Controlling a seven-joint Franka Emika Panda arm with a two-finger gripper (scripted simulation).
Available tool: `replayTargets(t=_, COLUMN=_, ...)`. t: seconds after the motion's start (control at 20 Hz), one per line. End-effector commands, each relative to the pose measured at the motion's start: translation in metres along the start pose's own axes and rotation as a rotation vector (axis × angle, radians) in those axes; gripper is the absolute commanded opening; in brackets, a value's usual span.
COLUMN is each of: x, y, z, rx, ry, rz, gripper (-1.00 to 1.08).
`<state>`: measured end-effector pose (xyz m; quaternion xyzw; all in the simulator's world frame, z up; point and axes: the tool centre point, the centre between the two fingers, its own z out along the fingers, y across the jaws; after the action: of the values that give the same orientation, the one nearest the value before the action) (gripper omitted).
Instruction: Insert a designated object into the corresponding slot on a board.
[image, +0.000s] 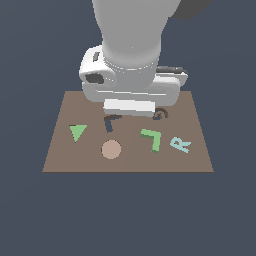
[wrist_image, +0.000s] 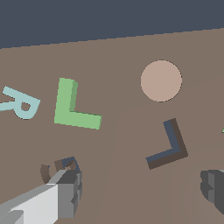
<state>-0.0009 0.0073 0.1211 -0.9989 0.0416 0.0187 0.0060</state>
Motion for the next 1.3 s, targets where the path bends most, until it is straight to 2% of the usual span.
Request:
replayTargets(t=0.0, x=0.007, y=-0.011, z=0.011, rx=-0.001, ry=0.005, rz=0.021, gripper=1.00)
replayTargets(t=0.6, x=0.047, y=-0.056, z=0.061, rx=-0.007, ry=0.034, rz=0.125, gripper=1.00)
replayTargets(t=1.25, x=0.057, y=-0.063, z=0.070, rx=-0.008, ry=0.039, rz=0.145, gripper=1.00)
